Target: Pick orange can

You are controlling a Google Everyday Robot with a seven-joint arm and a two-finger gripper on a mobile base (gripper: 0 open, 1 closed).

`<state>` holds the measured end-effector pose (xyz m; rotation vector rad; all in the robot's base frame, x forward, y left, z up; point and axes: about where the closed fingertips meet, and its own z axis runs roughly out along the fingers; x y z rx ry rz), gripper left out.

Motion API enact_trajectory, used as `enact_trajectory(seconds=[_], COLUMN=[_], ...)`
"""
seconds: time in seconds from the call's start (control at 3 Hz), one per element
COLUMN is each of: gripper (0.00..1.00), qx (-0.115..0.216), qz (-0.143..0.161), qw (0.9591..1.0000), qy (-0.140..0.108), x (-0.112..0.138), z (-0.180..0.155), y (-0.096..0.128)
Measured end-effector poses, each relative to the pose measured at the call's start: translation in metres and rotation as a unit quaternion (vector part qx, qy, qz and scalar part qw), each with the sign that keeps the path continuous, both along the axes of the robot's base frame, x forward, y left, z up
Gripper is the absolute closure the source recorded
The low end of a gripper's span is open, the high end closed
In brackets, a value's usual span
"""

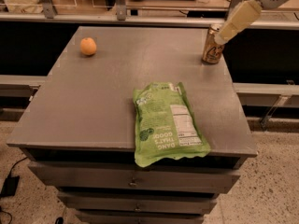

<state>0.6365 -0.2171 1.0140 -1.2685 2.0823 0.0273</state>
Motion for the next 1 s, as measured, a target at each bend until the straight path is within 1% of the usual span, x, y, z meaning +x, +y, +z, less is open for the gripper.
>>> enact_trajectory(seconds=[0.33, 0.67, 1.0], gripper=[0.00, 0.00, 0.00], qx=[-0.021, 0.002, 0.005], qz=[-0.002, -0.022, -0.024], qw=[0.9998, 0.9998, 0.9997], qy=[-0.001, 0.002, 0.000], x=[0.020, 0.038, 0.040], z=[-0.009, -0.039, -0.039], y=[0.016, 0.004, 0.004])
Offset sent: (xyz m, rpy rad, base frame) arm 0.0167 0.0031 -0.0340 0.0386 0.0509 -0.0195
